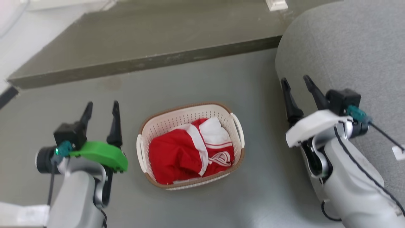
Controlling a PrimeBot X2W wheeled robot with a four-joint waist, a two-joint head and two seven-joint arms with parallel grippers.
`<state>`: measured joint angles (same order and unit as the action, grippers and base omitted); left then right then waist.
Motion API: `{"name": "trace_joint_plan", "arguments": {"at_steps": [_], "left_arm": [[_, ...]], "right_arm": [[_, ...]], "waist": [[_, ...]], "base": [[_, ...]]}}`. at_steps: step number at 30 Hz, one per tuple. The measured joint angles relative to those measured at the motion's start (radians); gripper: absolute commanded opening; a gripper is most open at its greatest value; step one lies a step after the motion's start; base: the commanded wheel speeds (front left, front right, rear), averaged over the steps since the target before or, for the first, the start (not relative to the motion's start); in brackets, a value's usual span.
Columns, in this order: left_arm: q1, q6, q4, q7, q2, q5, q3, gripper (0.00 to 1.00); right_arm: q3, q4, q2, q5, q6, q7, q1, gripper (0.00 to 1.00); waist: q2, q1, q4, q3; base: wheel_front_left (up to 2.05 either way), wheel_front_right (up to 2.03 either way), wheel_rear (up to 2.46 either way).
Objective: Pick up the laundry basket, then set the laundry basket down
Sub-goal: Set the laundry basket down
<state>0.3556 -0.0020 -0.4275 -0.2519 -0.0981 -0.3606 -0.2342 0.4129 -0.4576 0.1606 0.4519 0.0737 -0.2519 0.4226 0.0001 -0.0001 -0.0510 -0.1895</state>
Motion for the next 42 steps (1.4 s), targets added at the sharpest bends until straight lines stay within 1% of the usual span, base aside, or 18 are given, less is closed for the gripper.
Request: {"name": "trace_joint_plan", "arguments": {"at_steps": [2,7,10,12,16,19,24,28,42], "left_arm": [[-0.028,0.004,0.022,0.0,0.005,0.009,0.0,1.0],[-0.107,0.008,0.084,0.0,0.012,0.031,-0.005,1.0],[-0.138,0.011,0.101,0.0,0.012,0.034,-0.009,1.0],[-0.169,0.011,0.119,0.0,0.013,0.046,-0.018,1.0],[-0.213,0.011,0.147,0.0,0.016,0.064,-0.029,1.0],[-0.246,0.012,0.166,0.0,0.016,0.076,-0.03,1.0],[-0.299,0.035,0.191,0.0,0.017,0.077,-0.022,1.0],[-0.334,0.047,0.216,0.0,0.019,0.077,-0.012,1.0],[-0.408,0.064,0.289,0.0,0.025,0.083,0.006,1.0]], "right_arm": [[-0.008,0.018,0.002,-0.017,0.008,0.0,-0.028,1.0],[-0.021,0.057,0.006,-0.04,0.009,0.0,-0.119,1.0],[-0.023,0.069,0.006,-0.05,0.009,0.0,-0.147,1.0],[-0.023,0.083,0.006,-0.058,0.018,0.0,-0.171,1.0],[-0.026,0.107,0.008,-0.083,0.018,0.0,-0.213,1.0],[-0.027,0.128,0.009,-0.091,0.025,0.0,-0.243,1.0],[-0.033,0.159,0.01,-0.107,0.027,0.0,-0.292,1.0],[-0.045,0.18,0.011,-0.115,0.034,0.0,-0.327,1.0],[-0.078,0.225,0.014,-0.136,0.04,0.0,-0.417,1.0]], "waist": [[0.0,0.0,0.0,0.015],[0.0,0.0,0.003,0.06],[0.0,0.0,0.003,0.075],[0.0,0.0,0.004,0.089],[0.0,0.0,0.006,0.113],[0.0,0.0,0.009,0.128],[0.0,0.0,0.013,0.148],[0.0,0.0,0.014,0.162],[0.0,0.0,0.019,0.183]], "base": [[0.0,0.0,0.0],[0.0,0.0,0.0],[0.0,0.0,0.0],[0.0,0.0,0.0],[0.0,0.0,0.0],[0.0,0.0,0.0],[0.0,0.0,0.0],[0.0,0.0,0.0],[0.0,0.0,0.0]]}}
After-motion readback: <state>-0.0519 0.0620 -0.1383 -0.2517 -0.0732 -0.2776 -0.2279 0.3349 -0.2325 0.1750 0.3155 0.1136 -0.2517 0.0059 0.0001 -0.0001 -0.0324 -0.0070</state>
